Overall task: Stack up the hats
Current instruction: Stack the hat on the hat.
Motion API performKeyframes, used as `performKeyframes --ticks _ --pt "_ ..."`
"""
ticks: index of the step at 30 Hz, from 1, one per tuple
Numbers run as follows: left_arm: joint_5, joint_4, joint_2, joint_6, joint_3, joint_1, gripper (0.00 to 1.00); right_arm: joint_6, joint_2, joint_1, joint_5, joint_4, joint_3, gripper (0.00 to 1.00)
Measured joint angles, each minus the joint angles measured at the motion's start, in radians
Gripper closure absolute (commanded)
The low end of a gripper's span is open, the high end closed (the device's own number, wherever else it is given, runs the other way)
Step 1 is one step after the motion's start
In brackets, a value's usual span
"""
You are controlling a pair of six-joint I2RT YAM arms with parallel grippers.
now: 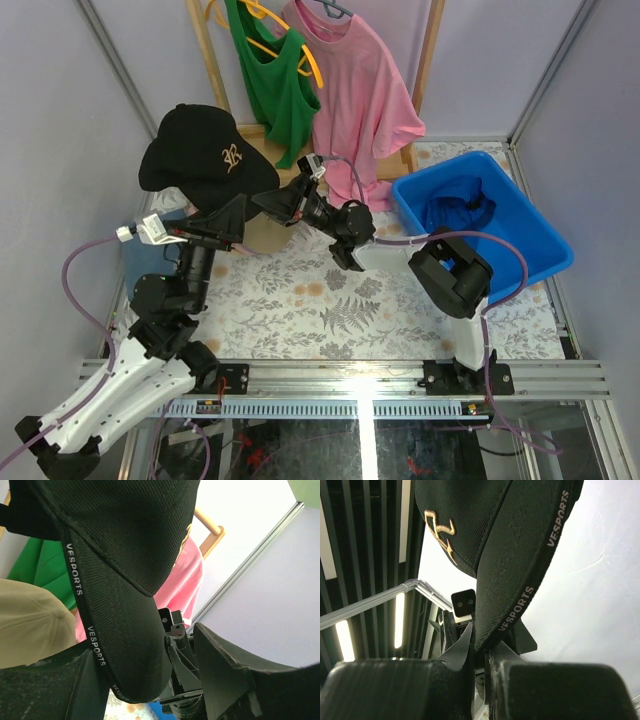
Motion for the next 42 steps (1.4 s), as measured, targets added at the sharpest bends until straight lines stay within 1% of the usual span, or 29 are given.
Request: performKeyframes --ticks 7,13,20,24,27,30,36,40,42 --pt "-0.020 -0.076 -0.016 -0.003 0.018 -0.003 0.21 -0.028 0.006 -0.005 -0.024 -0.015 0.014 1.00" --pt "-0.083 -0.154 -0.029 -0.021 0.063 -0.007 0.12 -0.031 0.025 -0.011 -0.047 -0.016 0.018 1.00" --pt "-0.175 -0.222 -0.069 -0.083 0.073 -0.007 0.07 -0.031 0.037 -0.042 -0.081 -0.019 0.035 1.00" --pt "-0.261 -0.303 -0.065 -0.141 0.119 -0.007 0.04 -0.016 0.048 -0.079 -0.095 -0.026 0.050 1.00" --pt "-0.333 -0.363 -0.033 -0.179 0.179 -0.007 0.03 0.003 0.072 -0.112 -0.101 -0.034 0.076 1.00" --pt "-0.396 -0.400 0.003 -0.204 0.215 -0.007 0.00 0.017 0.086 -0.132 -0.106 -0.038 0.088 1.00" --pt "-0.550 -0.495 0.069 -0.274 0.257 -0.007 0.00 0.049 0.102 -0.159 -0.140 -0.042 0.130 1.00" --pt "-0.649 -0.595 0.117 -0.341 0.345 -0.007 0.00 0.074 0.102 -0.167 -0.155 -0.040 0.145 1.00" --pt "-0.684 -0.645 0.151 -0.368 0.416 -0.007 0.00 0.085 0.102 -0.170 -0.156 -0.041 0.145 1.00"
